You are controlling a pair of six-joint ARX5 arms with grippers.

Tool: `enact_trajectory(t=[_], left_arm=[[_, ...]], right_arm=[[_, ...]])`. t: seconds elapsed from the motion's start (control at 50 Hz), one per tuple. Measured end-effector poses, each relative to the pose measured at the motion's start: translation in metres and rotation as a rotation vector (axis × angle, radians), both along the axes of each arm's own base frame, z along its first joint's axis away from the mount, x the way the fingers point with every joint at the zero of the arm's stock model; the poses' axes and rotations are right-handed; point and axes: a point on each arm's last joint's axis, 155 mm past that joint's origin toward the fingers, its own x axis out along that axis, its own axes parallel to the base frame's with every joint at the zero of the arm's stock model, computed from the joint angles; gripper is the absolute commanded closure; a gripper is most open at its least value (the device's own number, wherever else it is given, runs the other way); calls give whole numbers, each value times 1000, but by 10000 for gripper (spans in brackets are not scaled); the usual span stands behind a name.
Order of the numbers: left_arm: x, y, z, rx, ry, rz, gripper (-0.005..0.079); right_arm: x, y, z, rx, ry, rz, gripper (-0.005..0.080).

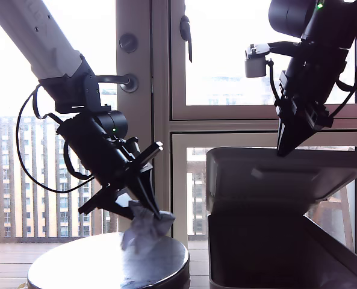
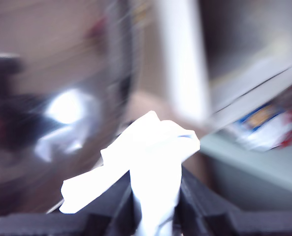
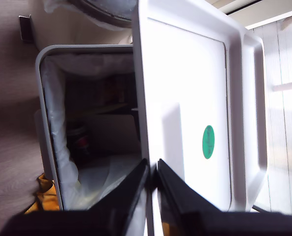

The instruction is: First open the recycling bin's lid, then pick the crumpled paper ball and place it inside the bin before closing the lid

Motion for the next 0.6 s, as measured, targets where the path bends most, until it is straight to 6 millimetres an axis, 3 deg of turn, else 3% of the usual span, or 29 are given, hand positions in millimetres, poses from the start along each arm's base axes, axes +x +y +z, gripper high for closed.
enact_trajectory(t=[0.3, 0.6], left_arm=[[0, -41, 11, -82, -29, 4, 767], [-18, -90, 6, -154, -17, 52, 767]], right_arm=[[9, -2, 20, -13, -32, -16, 765], [19, 0, 42, -8, -70, -23, 765]])
